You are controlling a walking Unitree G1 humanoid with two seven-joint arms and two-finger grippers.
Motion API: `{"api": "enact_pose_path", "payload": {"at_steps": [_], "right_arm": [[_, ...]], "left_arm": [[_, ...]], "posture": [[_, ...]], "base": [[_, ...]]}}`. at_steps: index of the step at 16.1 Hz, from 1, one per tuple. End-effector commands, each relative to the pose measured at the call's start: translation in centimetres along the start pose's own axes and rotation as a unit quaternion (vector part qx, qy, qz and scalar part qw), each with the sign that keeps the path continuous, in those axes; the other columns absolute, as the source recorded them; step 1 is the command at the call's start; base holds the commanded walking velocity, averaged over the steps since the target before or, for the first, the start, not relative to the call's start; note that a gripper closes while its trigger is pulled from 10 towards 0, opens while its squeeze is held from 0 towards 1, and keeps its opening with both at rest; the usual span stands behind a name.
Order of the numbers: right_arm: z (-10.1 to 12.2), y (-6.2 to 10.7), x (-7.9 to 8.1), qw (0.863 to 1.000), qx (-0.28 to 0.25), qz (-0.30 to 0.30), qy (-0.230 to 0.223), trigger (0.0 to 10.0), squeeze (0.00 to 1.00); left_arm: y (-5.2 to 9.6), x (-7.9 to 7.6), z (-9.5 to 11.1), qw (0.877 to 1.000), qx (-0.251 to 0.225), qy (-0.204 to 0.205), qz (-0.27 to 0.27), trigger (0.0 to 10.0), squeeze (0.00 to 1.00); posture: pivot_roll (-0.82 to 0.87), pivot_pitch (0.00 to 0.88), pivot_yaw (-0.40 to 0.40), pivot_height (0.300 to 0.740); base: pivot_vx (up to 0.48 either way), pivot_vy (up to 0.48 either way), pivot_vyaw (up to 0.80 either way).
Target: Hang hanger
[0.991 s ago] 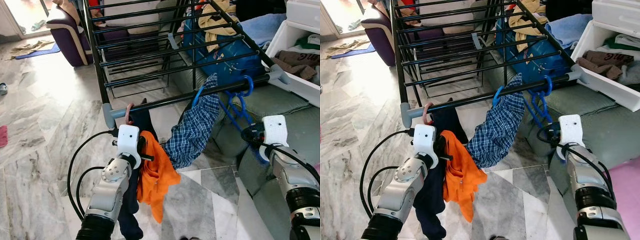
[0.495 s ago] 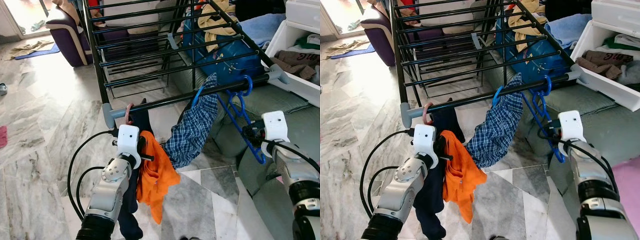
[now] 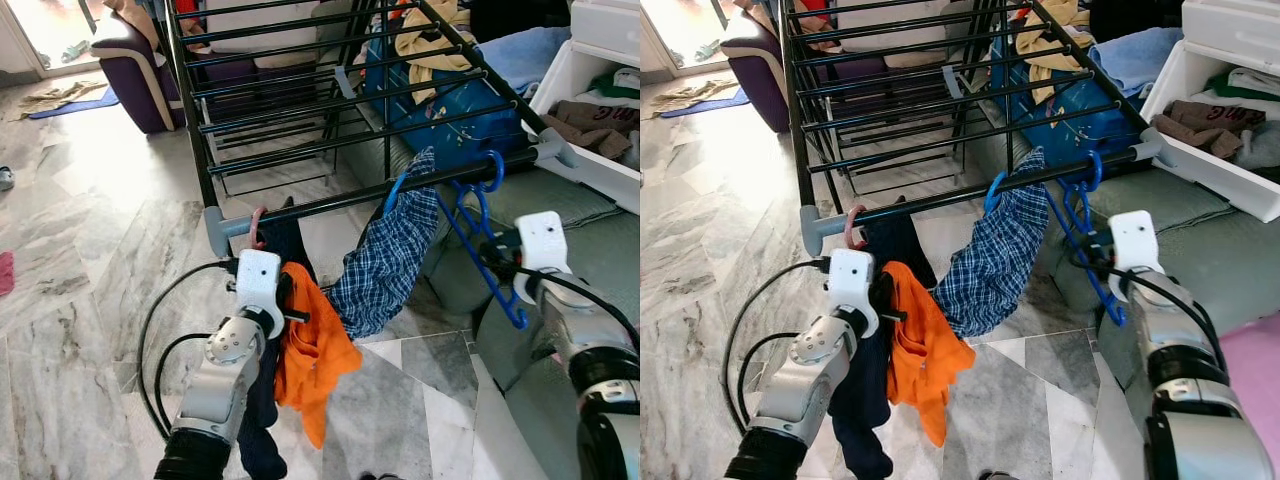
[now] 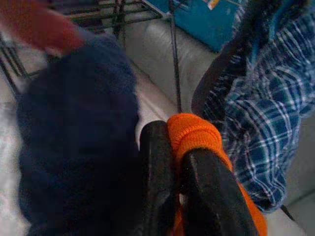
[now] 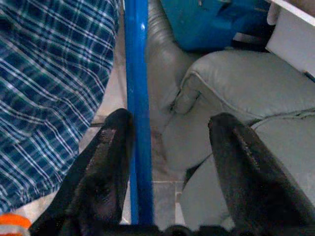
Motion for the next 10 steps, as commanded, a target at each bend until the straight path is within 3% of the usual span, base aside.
{"api": "enact_pose_path", "payload": {"at_steps": [1, 10], "right_arm": [[0.42, -0.17, -0.06, 1.0, -0.005, -0.008, -0.003, 0.0, 0.0], [0.36, -0.43, 0.39, 0.999, -0.008, -0.025, -0.02, 0.0, 0.0]], "left_arm": [[-0.07, -0.32, 0.0, 1.0, 0.003, -0.004, -0.009, 10.0, 0.0], [-0.06, -0.53, -0.28, 1.0, 0.008, -0.001, -0.012, 10.0, 0.0]], "posture": [[-0.07, 0.112, 0.018, 0.74], [-0.07, 0.118, 0.013, 0.74]], "base": [[0.0, 0.0, 0.0], [0.0, 0.0, 0.0]]}}
Point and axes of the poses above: a point about 5 cm out from each wrist's last joint towards the gripper, its own y axis pointing back from the gripper into the wrist, its own z axis along the axis of the wrist's last joint, x = y × z, the point moved 5 cm from there along -y, pointing out of the wrist towards the gripper, and after that the axes turned 2 degrees about -y, right-handed, at the moved point
